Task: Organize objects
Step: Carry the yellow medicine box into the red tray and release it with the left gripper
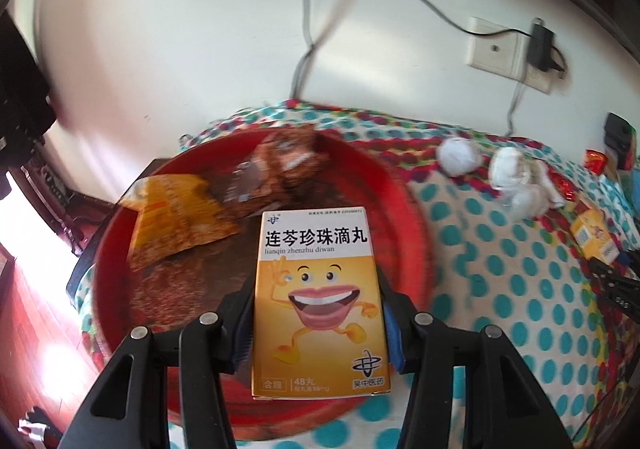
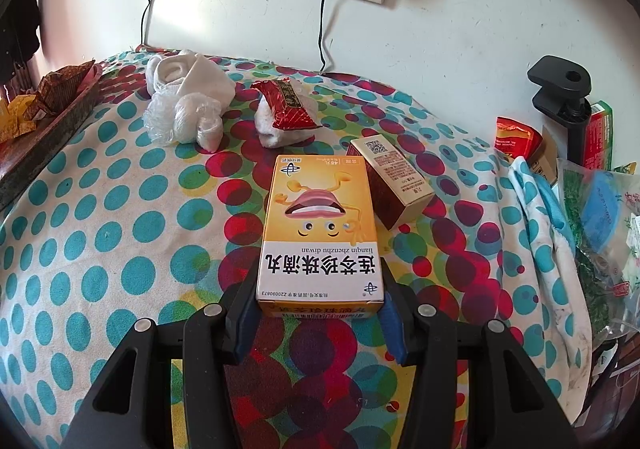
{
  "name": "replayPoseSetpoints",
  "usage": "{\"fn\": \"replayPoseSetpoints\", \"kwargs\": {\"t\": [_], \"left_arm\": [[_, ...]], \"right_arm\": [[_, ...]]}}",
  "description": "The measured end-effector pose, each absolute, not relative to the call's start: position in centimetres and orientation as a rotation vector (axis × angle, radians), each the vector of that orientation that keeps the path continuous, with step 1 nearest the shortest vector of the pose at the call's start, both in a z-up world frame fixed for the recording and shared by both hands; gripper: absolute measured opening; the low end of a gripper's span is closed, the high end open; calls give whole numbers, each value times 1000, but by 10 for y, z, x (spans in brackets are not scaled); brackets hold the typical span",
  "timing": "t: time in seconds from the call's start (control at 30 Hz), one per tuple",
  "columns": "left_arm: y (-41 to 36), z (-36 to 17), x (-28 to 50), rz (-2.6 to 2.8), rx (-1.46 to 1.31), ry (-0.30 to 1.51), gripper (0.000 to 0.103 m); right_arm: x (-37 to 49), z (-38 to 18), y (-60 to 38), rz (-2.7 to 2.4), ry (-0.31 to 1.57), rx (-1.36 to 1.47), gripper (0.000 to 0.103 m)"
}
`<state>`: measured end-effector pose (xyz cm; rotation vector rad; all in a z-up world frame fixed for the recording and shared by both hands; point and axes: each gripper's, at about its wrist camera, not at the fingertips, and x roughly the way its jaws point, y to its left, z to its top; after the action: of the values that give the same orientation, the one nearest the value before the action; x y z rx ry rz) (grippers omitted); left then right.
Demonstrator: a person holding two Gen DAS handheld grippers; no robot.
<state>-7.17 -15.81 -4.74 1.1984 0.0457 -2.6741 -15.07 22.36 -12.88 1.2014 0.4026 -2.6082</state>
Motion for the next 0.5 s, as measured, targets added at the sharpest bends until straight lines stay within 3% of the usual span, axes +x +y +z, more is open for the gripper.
{"fn": "replayPoseSetpoints", "kwargs": {"t": [0.5], "left_arm": [[-249,-71,-55,-2477,1198,134,52]], "right_arm": [[-151,-130,223,-2608,402,1202,48]]}}
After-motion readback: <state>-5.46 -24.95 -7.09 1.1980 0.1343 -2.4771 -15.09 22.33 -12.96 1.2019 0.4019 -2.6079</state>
